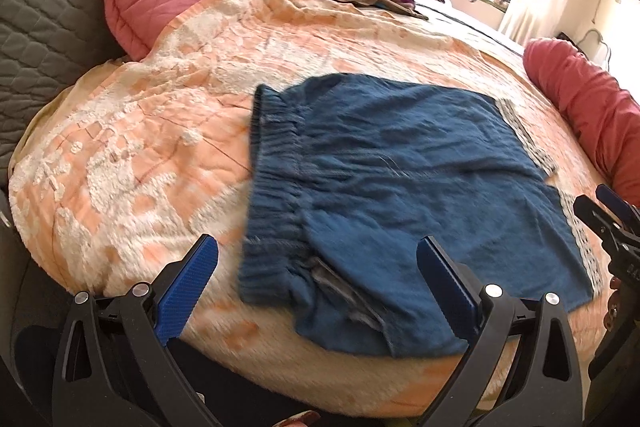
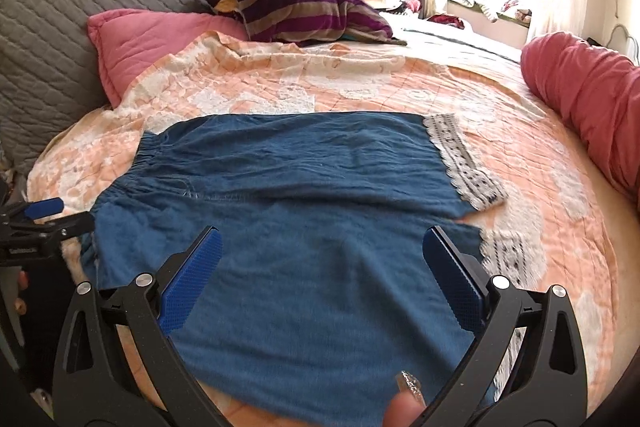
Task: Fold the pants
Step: 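Move the left tool down to the elastic waistband and close on it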
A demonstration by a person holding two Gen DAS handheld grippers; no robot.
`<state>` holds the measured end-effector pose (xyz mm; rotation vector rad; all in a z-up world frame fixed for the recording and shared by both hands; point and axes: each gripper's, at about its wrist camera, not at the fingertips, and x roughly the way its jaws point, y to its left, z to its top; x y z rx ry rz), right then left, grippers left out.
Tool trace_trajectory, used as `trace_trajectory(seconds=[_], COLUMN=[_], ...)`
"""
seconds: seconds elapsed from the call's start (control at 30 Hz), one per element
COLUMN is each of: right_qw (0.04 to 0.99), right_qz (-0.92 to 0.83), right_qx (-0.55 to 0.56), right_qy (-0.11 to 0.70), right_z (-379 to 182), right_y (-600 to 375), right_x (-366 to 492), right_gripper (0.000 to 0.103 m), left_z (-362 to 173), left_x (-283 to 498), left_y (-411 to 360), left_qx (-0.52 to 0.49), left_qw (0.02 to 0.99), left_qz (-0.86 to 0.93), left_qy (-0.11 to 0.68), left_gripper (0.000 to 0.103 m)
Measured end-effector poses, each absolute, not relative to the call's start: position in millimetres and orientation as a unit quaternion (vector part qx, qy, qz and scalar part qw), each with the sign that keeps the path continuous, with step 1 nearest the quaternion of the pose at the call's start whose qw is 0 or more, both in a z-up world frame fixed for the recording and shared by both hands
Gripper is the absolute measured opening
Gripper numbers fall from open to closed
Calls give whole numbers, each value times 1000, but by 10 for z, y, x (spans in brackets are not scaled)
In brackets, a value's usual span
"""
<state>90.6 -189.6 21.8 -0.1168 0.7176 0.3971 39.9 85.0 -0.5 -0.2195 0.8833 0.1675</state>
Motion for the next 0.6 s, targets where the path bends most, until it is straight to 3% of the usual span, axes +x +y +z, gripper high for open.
trace_trajectory(seconds=[0.6], right_qw=[873], right_qz=[316], right_qx=[-66], right_qy=[365], right_z=[481], right_y=[-1226], right_x=[1952], right_gripper=[95], left_z=[29], left_x=[1338], left_y=[1551], left_qx=[-135], left_qw=[890], left_qz=[103], left_qy=[424], left_gripper=[99])
